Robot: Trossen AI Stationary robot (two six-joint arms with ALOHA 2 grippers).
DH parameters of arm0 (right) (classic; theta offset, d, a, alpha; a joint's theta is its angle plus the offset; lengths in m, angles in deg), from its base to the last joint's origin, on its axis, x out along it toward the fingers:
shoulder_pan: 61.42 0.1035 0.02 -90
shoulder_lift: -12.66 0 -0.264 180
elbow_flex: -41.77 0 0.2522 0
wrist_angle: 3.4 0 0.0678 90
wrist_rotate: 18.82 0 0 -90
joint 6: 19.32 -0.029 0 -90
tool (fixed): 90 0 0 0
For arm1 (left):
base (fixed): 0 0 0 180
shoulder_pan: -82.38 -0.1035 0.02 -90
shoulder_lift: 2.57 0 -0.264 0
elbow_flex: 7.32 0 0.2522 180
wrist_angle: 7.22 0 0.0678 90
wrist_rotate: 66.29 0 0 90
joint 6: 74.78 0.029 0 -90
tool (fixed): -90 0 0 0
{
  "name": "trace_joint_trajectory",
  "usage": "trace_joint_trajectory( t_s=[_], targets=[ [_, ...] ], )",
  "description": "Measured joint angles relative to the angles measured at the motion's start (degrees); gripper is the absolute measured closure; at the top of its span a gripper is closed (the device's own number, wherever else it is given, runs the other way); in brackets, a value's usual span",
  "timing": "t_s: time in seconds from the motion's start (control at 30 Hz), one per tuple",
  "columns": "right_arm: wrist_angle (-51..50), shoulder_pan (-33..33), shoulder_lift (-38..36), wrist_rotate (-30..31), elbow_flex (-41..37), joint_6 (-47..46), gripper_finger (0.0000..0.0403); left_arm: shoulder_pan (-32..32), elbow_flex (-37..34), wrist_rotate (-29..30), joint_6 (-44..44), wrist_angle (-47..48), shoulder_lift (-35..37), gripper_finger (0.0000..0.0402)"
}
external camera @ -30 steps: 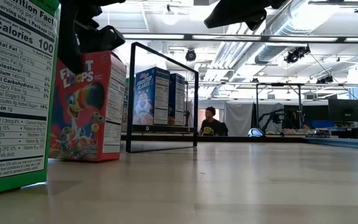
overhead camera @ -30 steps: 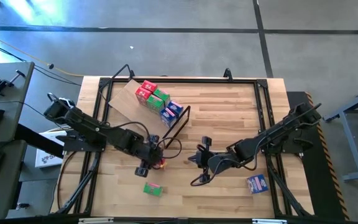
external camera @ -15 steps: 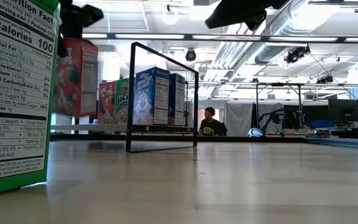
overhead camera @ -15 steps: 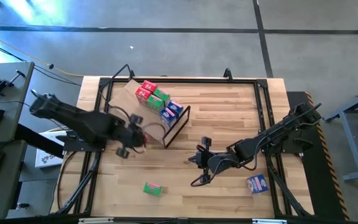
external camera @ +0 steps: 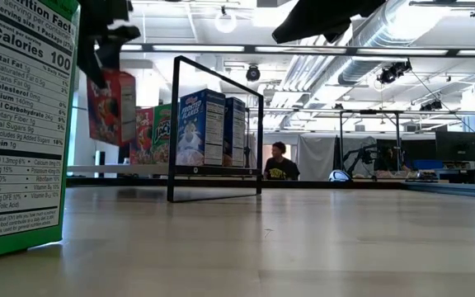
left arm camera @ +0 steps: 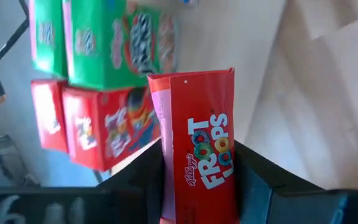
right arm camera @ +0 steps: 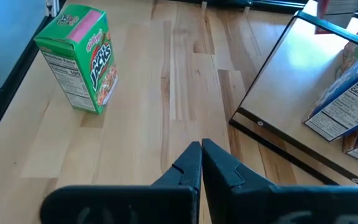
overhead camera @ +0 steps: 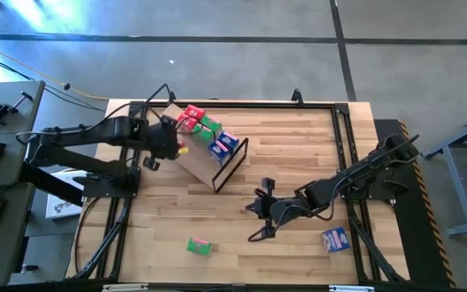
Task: Stack cereal on shelf
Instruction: Put the red cereal on the shelf
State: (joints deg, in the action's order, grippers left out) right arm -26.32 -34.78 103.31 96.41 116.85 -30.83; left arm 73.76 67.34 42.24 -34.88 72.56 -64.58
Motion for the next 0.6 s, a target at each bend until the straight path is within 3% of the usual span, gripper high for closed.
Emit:
trace_joint_trajectory(
  t_s=[0.23,0.6],
  targets=[
    [-0.09,-1.00,0.00,-1.85,0.00,0.03,0.0403,-5.77,-0.13,-1.96,6.22,-4.59,-1.38,0.0246],
    [0.27,-2.94,0.00,-4.33,0.00,-0.15,0.0403,-6.75,-0.13,-4.10,6.15,-4.46,-5.21,0.0221]
  ],
)
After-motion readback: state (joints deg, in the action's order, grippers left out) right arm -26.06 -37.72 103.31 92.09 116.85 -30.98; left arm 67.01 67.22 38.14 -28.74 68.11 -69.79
